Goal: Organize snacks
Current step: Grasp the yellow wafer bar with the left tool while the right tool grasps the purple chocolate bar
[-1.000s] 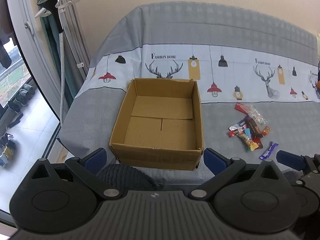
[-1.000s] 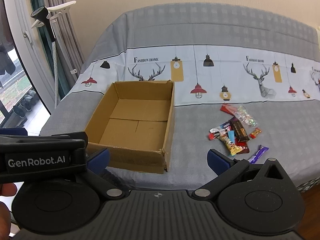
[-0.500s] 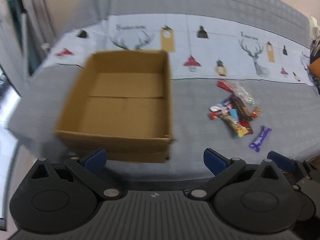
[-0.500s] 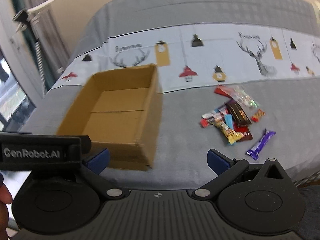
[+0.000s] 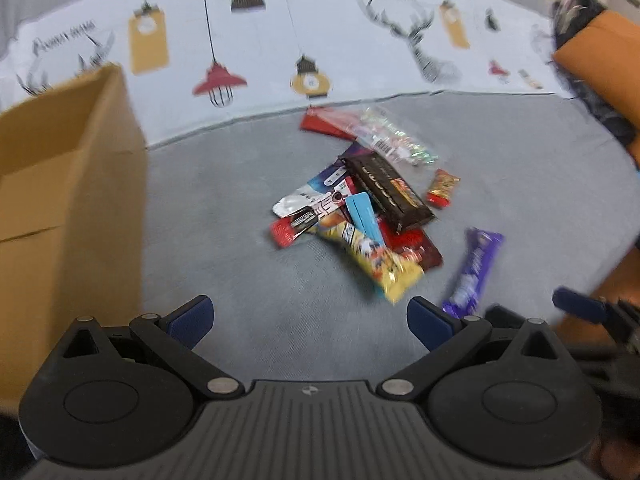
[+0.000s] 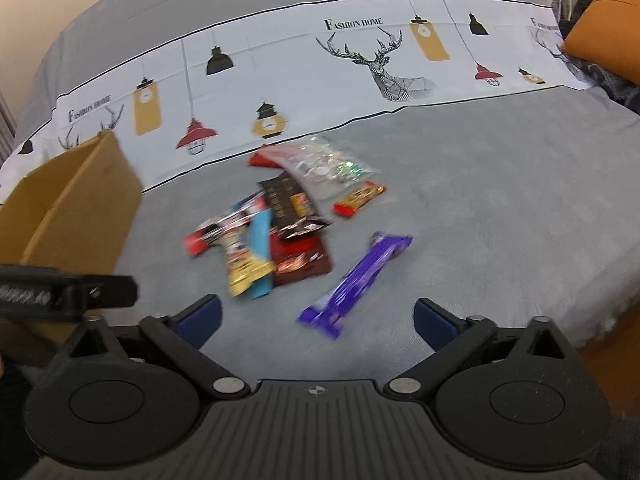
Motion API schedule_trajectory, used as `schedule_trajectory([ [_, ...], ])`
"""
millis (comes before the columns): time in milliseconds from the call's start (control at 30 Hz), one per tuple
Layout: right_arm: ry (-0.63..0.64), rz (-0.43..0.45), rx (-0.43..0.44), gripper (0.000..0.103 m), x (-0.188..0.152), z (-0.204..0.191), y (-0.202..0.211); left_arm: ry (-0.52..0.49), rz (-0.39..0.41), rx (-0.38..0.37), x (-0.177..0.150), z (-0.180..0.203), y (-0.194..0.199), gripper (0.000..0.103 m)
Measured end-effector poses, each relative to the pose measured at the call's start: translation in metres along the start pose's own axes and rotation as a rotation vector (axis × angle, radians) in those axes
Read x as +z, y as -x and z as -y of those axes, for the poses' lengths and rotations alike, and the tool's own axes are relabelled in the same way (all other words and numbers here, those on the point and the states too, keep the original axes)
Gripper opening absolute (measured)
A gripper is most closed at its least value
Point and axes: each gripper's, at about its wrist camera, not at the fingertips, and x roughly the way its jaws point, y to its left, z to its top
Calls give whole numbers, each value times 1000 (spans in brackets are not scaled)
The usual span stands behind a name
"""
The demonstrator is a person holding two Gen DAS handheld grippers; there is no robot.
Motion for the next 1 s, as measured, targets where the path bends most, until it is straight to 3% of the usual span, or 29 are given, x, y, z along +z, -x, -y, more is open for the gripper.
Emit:
schedule_trajectory([
  [133,-31,-19,45,93,14,20,-34,84,-35,-111,24,0,-52,103],
  [200,-21,-45,46,84,19,23,-53,101,-53,-155,31,1,-72,98],
  [267,-17,-80,43,72,22,25,-70,98,-78,-173,33,1,-91,65],
  [300,-9,-100,37,65,23,26,-76,102,-108,-174,33,0,-99,39],
  [333,-7,-120,33,60,23,26,-81,111,-94,-187,31,-3,-101,32],
  [400,-27,-142,24,40,23,28,-87,95,-62,-208,29,-7,-97,14],
  [433,-24,-134,17,36,23,30,-86,77,-62,-215,27,-9,-94,14],
  [500,-17,-119,26,17,22,29,-82,71,-56,-225,20,-17,-86,14],
  [667,28,-88,-11,17,10,23,-73,45,-56,-258,-5,-35,-66,14],
  [733,60,-89,-18,18,5,19,-74,20,-81,-217,-13,-35,-72,20],
  [833,114,-87,-35,27,2,11,-81,22,-52,-220,-16,-36,-73,20],
  [900,153,-92,-39,38,5,4,-86,-4,-37,-220,-14,-32,-75,18],
  [967,148,-101,-39,36,9,4,-88,-10,-27,-220,-11,-31,-77,15],
  [1000,121,-105,-41,20,12,7,-89,4,-23,-229,-11,-32,-77,14],
])
